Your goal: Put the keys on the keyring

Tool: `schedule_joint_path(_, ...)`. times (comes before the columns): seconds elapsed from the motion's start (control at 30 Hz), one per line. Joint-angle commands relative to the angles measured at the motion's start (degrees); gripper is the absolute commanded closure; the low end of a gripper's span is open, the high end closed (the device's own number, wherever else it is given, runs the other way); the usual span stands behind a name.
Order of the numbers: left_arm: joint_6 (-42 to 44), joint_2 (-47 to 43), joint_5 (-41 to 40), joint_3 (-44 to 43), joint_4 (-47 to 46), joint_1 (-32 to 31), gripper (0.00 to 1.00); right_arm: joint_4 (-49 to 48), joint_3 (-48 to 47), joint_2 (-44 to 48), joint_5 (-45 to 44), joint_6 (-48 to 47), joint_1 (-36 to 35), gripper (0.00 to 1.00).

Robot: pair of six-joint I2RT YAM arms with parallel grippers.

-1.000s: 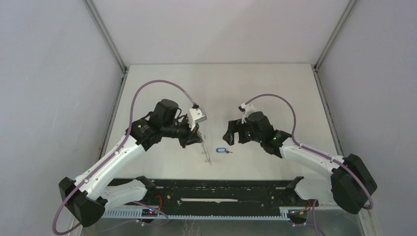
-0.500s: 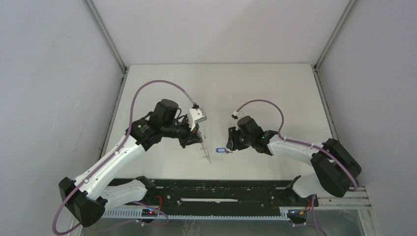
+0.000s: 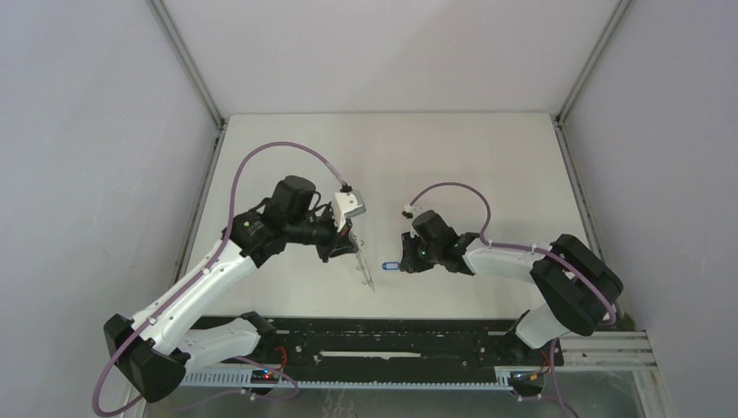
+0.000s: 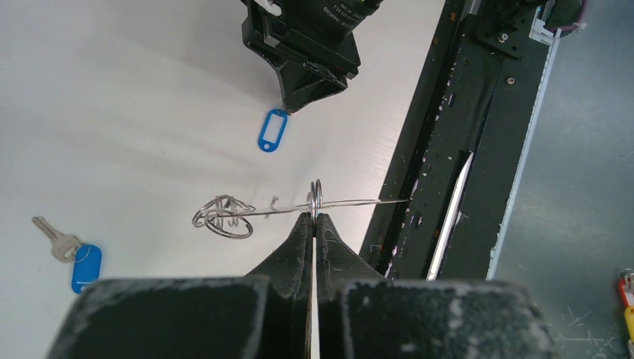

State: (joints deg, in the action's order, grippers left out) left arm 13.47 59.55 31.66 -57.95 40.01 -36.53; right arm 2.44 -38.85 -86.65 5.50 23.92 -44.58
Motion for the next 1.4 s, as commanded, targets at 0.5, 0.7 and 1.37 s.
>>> schedule_joint_path(0.5,-1.0,-1.0,0.7,0.4,-2.0,0.5,1.00,-3.6,-0.8,-1.0,2.5,-0.3,1.2,0.84)
schedule_joint_path(0.7,-1.1,-1.0,0.7,0.5,-2.2,0.5,1.00,-3.9,-0.8,-0.9,3.4,-0.3,1.7,0.84)
schedule_joint_path(1.37,-1.3,-1.0,0.8,1.3,-1.9,0.5,1.00,-3.0,-0.8,3.0,4.7,-2.8,2.0,1.00)
